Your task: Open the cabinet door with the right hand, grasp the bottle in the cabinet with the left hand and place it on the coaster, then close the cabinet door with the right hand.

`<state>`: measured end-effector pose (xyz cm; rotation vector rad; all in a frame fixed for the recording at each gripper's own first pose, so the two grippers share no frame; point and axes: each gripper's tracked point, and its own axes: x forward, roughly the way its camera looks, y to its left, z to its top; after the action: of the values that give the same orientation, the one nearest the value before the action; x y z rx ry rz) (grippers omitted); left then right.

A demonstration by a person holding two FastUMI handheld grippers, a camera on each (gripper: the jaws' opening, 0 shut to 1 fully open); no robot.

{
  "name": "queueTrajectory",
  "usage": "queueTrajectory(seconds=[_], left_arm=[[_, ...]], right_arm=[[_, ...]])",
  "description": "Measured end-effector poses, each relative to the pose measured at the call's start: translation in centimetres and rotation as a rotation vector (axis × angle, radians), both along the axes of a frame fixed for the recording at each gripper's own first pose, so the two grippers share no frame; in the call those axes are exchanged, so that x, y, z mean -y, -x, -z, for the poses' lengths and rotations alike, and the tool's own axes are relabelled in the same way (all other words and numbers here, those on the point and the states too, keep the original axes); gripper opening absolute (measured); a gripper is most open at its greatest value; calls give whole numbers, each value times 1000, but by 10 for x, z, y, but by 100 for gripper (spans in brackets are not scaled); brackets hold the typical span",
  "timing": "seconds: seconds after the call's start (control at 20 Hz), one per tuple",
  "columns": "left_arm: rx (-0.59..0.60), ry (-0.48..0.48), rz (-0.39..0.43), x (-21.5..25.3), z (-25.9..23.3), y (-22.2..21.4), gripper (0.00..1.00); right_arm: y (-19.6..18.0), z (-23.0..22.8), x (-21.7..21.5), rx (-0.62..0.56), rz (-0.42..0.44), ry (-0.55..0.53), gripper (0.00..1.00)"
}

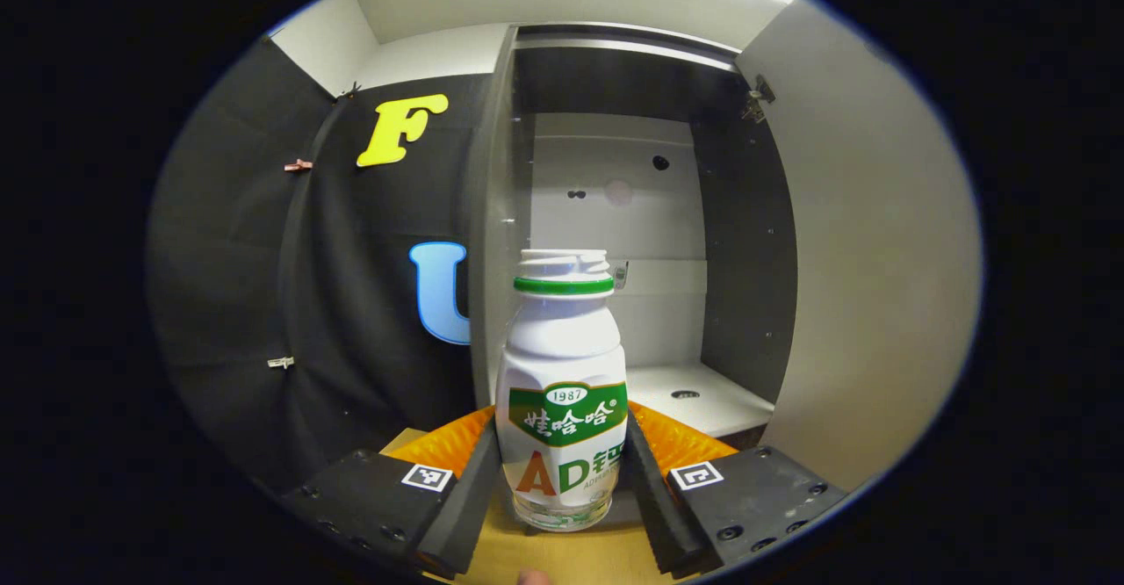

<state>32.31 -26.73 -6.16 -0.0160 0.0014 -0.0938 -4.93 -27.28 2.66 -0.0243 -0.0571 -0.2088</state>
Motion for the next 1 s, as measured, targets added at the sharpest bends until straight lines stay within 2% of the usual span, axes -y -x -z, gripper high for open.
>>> queueTrajectory(seconds=[0.25,0.45,0.55,0.6,0.65,1.0], left_arm=[[5,-28,5,-1,5,-4,75],[33,-30,-9,-3,4,-5,75],[10,-19,-2,-2,6,-5,75],[-8,-16,0,-2,6,-5,75],[-20,-19,-2,-3,6,-4,76],[-74,-12,33,-4,15,-19,75]], right_arm=[[1,-4,-6,16,13,32,93],[-2,-5,-22,25,-8,37,93],[-4,-7,-24,34,-8,50,93],[-4,-8,-26,38,-9,58,89],[-4,-9,-29,44,-12,61,92],[-4,-10,-25,89,19,36,93]])
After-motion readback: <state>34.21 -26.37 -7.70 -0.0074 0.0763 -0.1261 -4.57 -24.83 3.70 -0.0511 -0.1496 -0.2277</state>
